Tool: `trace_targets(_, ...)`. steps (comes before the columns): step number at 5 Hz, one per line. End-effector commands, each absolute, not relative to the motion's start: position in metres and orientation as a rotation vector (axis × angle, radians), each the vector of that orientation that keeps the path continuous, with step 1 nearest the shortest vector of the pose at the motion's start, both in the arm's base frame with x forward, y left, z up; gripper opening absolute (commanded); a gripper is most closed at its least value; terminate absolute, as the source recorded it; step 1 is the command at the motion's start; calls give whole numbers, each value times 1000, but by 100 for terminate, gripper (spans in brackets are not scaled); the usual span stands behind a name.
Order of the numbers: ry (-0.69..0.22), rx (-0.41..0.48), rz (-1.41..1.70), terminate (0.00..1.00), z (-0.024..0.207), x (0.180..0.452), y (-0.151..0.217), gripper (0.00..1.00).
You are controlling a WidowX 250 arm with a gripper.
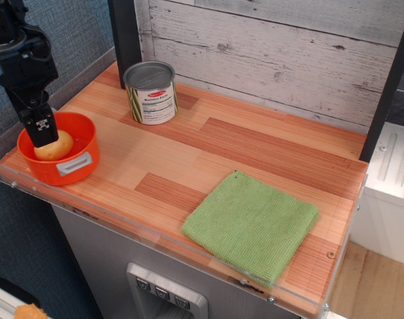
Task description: Put the potato on top of the napkin.
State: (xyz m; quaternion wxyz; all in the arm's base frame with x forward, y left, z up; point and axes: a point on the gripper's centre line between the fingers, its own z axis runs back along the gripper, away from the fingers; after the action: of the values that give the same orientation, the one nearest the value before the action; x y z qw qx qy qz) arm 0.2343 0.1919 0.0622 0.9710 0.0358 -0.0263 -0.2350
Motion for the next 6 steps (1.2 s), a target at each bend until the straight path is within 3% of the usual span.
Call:
trace_targets(1, -76, 93, -499, 0, 70, 243, 188, 100)
trace_targets(6, -61, 95, -490, 0, 52, 245, 182, 100)
